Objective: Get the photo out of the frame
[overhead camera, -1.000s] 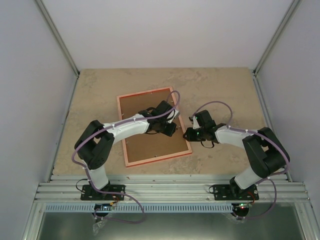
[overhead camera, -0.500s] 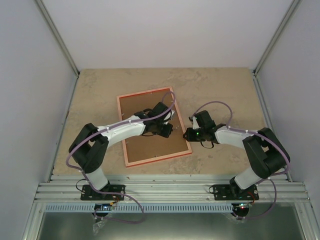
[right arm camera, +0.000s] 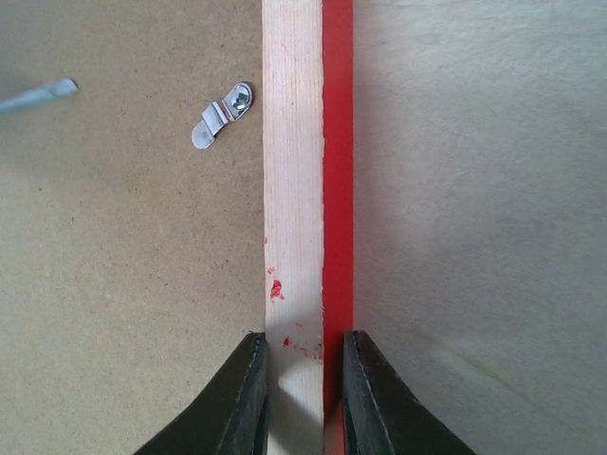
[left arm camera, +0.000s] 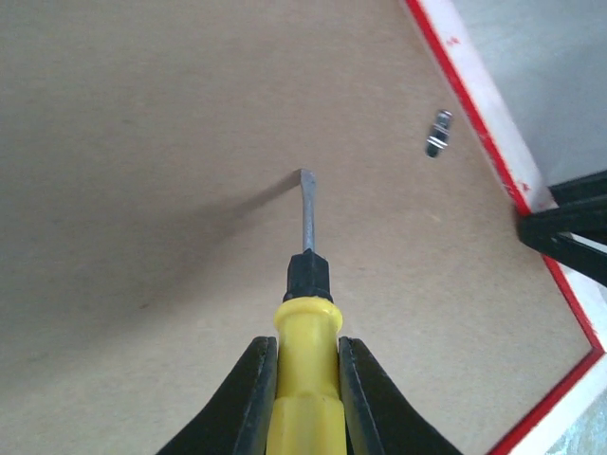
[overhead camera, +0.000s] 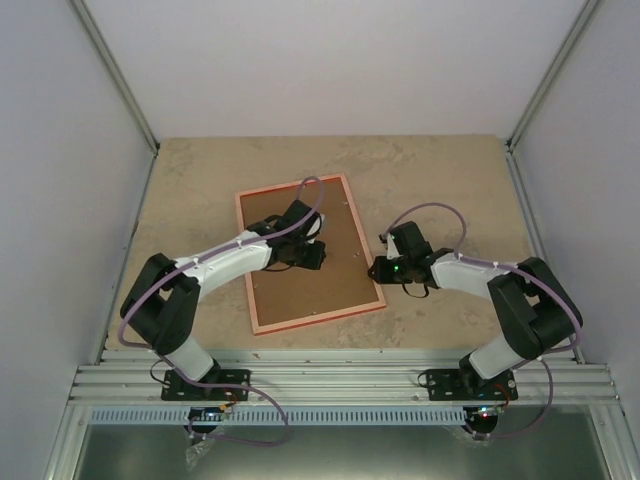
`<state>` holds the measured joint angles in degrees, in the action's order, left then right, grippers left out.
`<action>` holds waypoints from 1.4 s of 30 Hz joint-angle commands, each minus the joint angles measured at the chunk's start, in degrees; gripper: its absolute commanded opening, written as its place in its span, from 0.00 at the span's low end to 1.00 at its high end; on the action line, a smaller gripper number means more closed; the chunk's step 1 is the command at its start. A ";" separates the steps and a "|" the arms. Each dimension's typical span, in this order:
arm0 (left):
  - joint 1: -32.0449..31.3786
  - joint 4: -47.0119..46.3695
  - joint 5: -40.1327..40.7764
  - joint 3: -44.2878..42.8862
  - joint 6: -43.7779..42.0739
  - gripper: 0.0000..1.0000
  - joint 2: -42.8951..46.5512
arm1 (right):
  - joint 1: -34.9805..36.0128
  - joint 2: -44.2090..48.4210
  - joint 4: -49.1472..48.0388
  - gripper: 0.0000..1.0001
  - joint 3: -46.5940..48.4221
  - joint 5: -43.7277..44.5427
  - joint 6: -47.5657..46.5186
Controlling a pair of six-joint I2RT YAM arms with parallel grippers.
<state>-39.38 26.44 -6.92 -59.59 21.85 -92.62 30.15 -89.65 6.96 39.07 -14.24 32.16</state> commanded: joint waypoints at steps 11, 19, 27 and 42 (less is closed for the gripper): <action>5.11 -2.04 -2.46 1.87 3.30 0.00 3.83 | -0.09 8.49 16.12 0.22 -2.08 3.25 -4.89; 6.02 -2.79 -4.33 1.17 3.88 0.00 4.57 | -2.70 7.25 15.27 0.38 4.70 6.44 -8.79; 7.50 -2.93 -5.37 1.69 4.39 0.00 5.95 | -4.22 -2.38 9.29 0.42 13.47 3.71 -10.46; 8.45 -1.74 -4.31 2.29 4.71 0.00 7.70 | -4.44 -16.94 3.33 0.36 22.67 4.26 -9.75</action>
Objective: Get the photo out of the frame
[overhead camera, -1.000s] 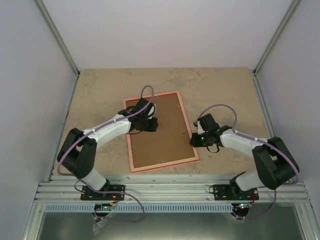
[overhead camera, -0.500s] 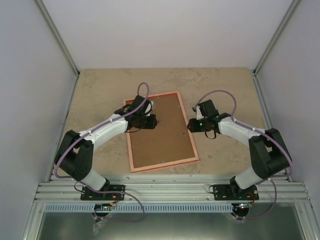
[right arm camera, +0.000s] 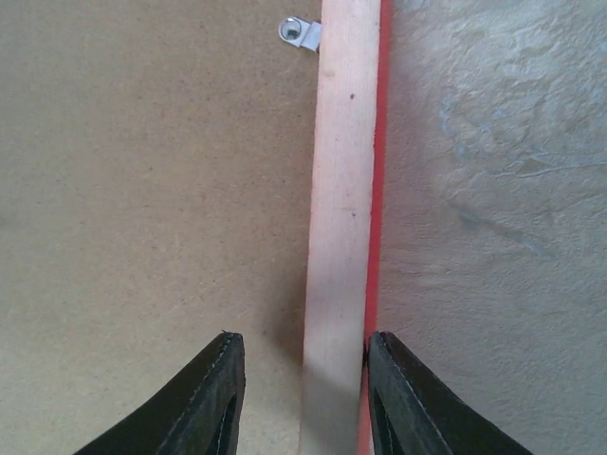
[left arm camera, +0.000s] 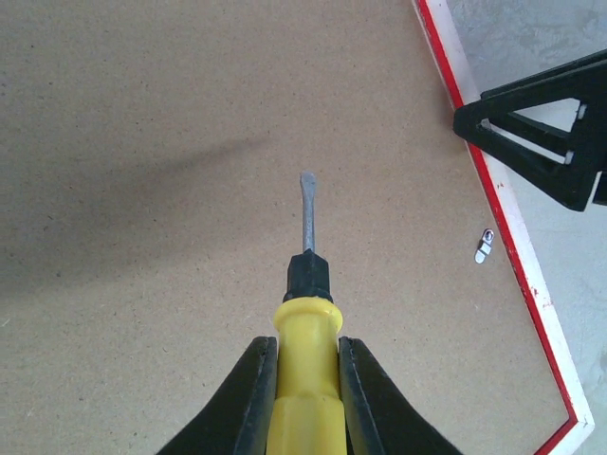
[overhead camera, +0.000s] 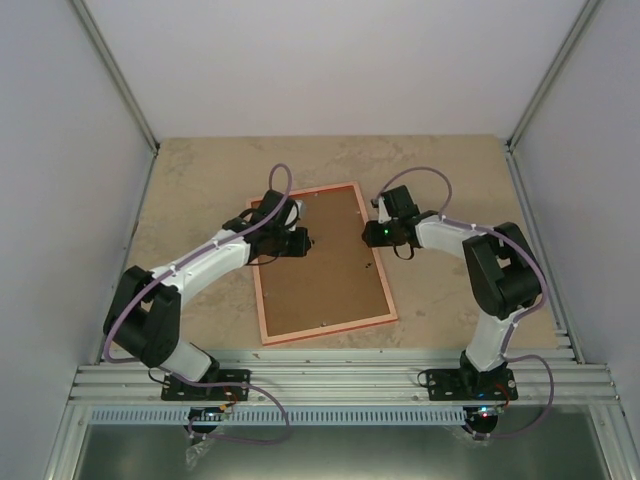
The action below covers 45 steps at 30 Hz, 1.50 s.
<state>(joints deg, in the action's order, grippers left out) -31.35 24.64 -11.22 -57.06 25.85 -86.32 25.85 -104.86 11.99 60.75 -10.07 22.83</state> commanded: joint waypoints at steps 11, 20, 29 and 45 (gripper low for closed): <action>0.49 -0.85 -0.73 -5.57 -0.13 0.00 -2.72 | -0.05 -1.76 -1.78 0.22 -1.42 -0.40 -0.13; 0.42 -2.50 -2.58 -9.65 -0.13 0.00 -7.23 | 2.00 0.30 -3.20 0.11 -5.27 -2.15 2.36; 0.48 -3.75 -2.55 -14.36 0.13 0.00 -12.62 | 3.92 0.77 -4.30 0.08 -7.29 -2.30 4.03; 0.50 -3.12 -2.25 -22.40 -2.67 0.00 -22.32 | 4.89 0.36 -4.60 0.08 -7.91 -3.04 4.47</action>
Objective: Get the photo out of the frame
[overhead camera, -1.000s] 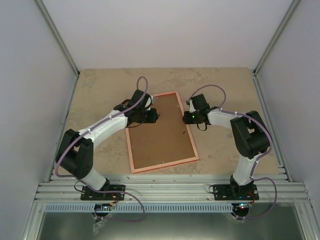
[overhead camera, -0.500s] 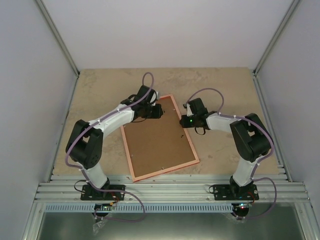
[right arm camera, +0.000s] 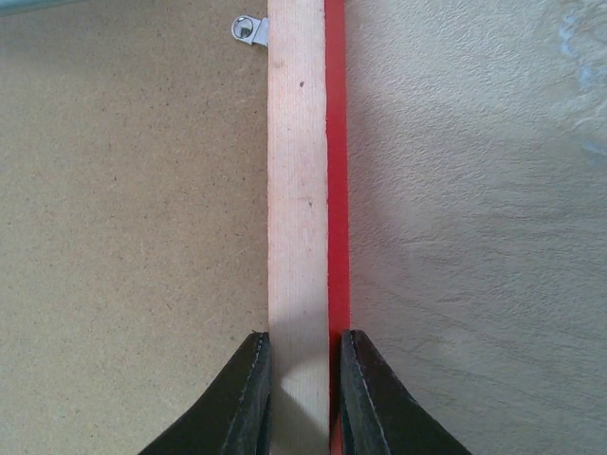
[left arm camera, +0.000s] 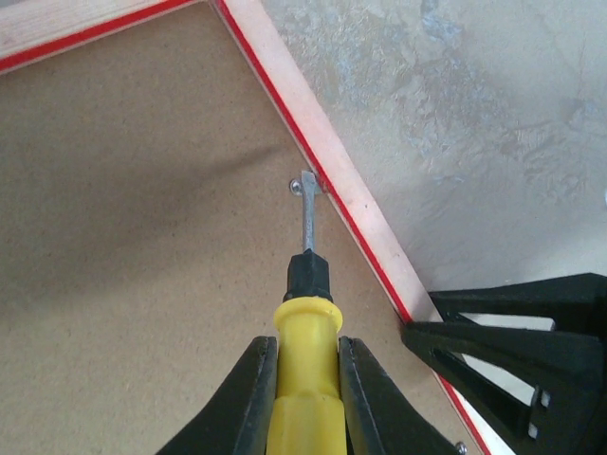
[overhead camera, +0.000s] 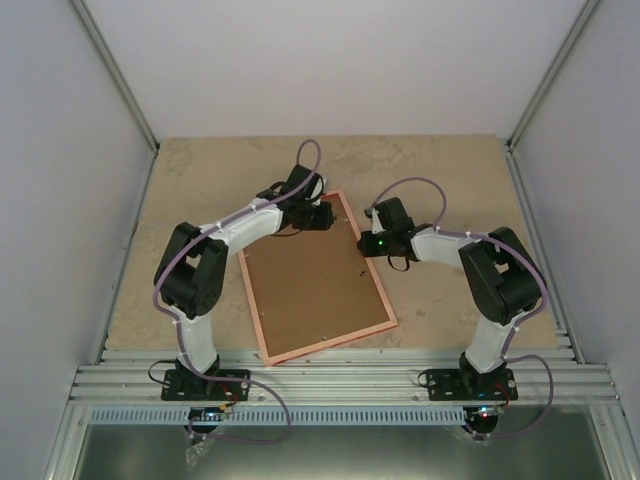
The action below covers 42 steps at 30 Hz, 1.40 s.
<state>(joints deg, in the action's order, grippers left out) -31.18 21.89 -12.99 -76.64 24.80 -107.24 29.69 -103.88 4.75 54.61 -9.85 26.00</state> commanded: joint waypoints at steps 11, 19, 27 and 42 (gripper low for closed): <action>0.32 2.22 -0.28 -6.81 -2.72 0.00 -6.24 | 1.07 -0.89 3.03 0.08 -1.61 -3.53 0.81; 0.32 2.67 1.58 -6.48 -2.29 0.00 -5.88 | 1.07 -1.15 3.18 0.08 -1.29 -3.56 0.48; 0.30 2.66 2.83 -6.11 -1.25 0.00 -4.58 | 1.07 -1.42 3.09 0.08 -1.28 -3.47 0.50; 0.24 1.66 0.16 -5.67 -1.31 0.00 -5.46 | 1.07 -1.85 3.02 0.08 -1.15 -3.42 0.51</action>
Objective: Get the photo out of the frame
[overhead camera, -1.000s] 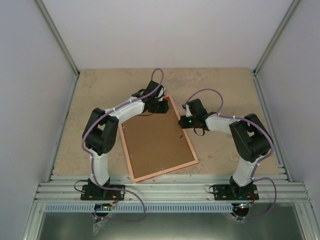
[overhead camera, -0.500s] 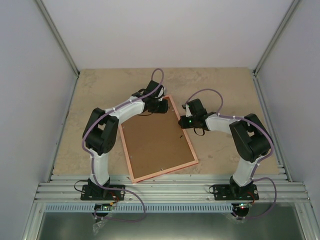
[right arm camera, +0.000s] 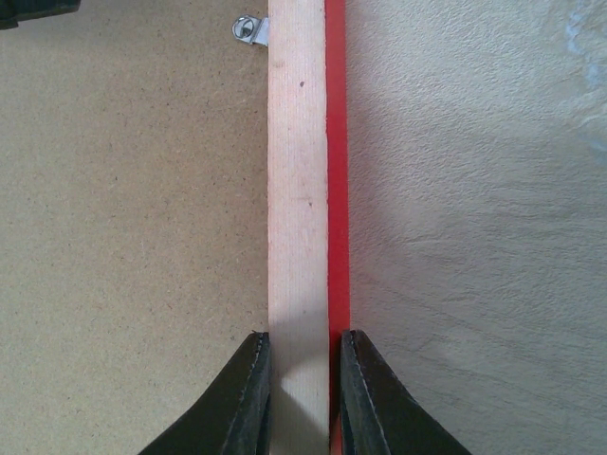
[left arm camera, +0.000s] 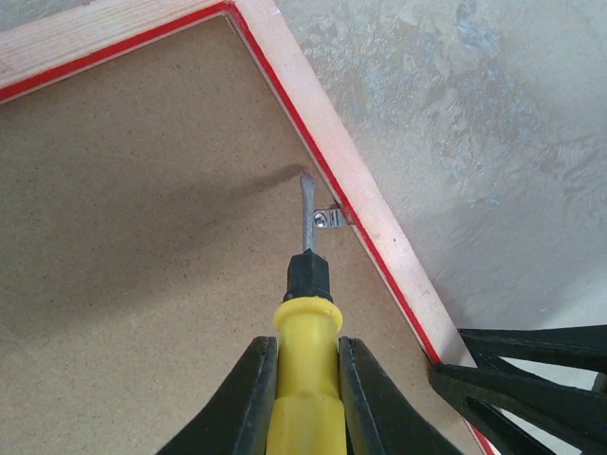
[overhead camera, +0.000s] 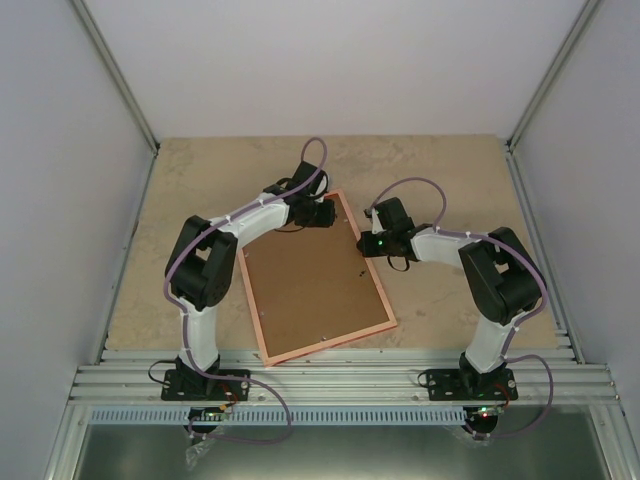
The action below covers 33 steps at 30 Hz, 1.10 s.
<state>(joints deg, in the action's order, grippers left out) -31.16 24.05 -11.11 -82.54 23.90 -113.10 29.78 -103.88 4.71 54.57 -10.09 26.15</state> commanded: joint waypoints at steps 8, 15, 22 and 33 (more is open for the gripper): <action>0.13 0.25 -3.55 0.19 -1.37 0.00 -0.96 | 0.98 -2.01 3.07 0.08 -1.02 -3.37 0.42; 0.13 1.09 -4.54 0.63 -2.14 0.00 -1.16 | 0.98 -2.03 2.99 0.08 -0.93 -3.37 0.44; -0.35 2.35 -4.81 0.64 -3.32 0.00 -1.55 | 0.98 -1.99 2.94 0.08 -0.94 -3.58 0.65; -2.27 7.10 -4.58 -0.69 -7.40 0.00 -2.32 | 0.98 -1.52 2.96 0.08 -1.22 -3.68 0.92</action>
<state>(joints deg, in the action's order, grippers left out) -31.90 25.52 -14.26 -82.56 19.09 -113.62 29.78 -103.90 4.71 54.57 -10.22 26.17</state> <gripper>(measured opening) 0.139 0.173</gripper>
